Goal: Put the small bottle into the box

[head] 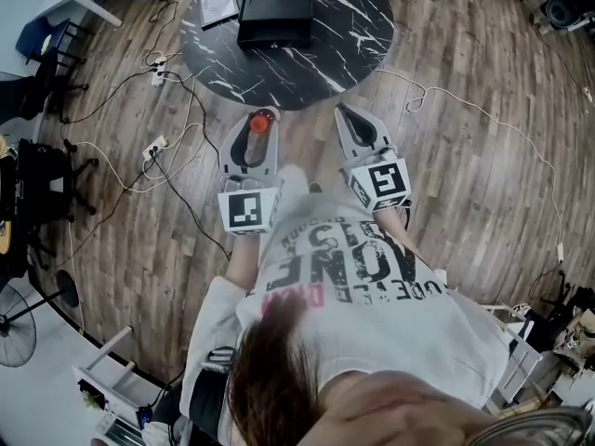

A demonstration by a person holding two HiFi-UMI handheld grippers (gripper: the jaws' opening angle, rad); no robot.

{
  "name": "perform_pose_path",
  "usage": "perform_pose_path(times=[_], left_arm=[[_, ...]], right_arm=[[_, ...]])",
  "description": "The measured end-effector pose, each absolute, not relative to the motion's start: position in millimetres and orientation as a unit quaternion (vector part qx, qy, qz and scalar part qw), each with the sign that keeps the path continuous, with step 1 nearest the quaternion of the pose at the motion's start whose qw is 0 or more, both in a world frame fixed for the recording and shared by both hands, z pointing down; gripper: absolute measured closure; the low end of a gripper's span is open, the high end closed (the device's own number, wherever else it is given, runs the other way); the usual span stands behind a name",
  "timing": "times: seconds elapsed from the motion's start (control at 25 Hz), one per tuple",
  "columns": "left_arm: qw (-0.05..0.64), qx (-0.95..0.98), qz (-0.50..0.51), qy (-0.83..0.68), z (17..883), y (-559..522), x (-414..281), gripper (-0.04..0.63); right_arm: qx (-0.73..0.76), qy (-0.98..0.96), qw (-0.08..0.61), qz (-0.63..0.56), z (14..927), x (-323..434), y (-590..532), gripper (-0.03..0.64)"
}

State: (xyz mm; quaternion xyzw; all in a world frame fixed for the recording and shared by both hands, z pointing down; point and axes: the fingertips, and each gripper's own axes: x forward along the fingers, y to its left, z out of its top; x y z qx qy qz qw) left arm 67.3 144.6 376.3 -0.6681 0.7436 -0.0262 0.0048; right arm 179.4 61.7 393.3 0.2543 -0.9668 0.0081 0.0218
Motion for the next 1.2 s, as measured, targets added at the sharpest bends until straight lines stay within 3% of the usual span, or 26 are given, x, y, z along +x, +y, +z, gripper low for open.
perform_pose_path(times=[0.56, 1.2], left_arm=[[-0.01, -0.667, -0.022, 0.744, 380, 127, 54, 0.456], [-0.015, -0.681, -0.018, 0.732, 382, 41, -40, 0.456]], right_arm=[[0.261, -0.965, 0.034, 0.02, 400, 170, 41, 0.614], [0.294, -0.955, 0.038, 0.024, 396, 94, -45, 0.614]])
